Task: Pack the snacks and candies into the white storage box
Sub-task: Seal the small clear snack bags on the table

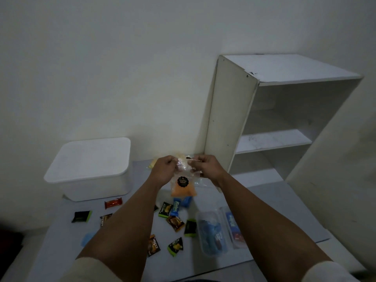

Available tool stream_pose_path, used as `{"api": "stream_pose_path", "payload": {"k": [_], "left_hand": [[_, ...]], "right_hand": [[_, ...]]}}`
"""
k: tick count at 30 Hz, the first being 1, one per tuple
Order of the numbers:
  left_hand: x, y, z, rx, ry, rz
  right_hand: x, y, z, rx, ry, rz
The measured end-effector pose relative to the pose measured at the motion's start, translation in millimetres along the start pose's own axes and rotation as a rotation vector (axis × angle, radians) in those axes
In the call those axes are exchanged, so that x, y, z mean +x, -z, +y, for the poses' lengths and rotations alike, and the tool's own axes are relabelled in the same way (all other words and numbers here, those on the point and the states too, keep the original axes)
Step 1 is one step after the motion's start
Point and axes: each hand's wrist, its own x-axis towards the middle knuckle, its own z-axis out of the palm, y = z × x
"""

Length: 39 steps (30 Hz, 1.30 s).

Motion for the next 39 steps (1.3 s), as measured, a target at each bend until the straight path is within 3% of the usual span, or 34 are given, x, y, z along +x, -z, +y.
{"api": "stream_pose_path", "payload": {"k": [9, 14, 22, 27, 30, 33, 39], "left_hand": [[11, -56, 10, 0.082, 0.030, 0.000], [8, -82, 18, 0.147, -0.010, -0.003], [3, -92, 9, 0.158, 0.062, 0.102], [2, -88, 4, 0.283, 0.047, 0.151], [1, -91, 3, 0.377, 0.048, 0.299], [-3, -94, 9, 0.250, 0.135, 0.511], [-5, -99, 22, -0.334, 0.433, 0.366]], "right_hand": [[20, 61, 15, -0.028, -0.009, -0.045], [28, 78, 28, -0.034, -0.030, -0.185], [35, 97, 41, 0.049, -0.076, -0.261], [40, 100, 47, 0.031, -0.067, -0.308], [42, 91, 47, 0.049, -0.049, -0.275], [46, 80, 47, 0.081, -0.024, -0.211], [46, 65, 60, 0.066, 0.008, -0.235]]}}
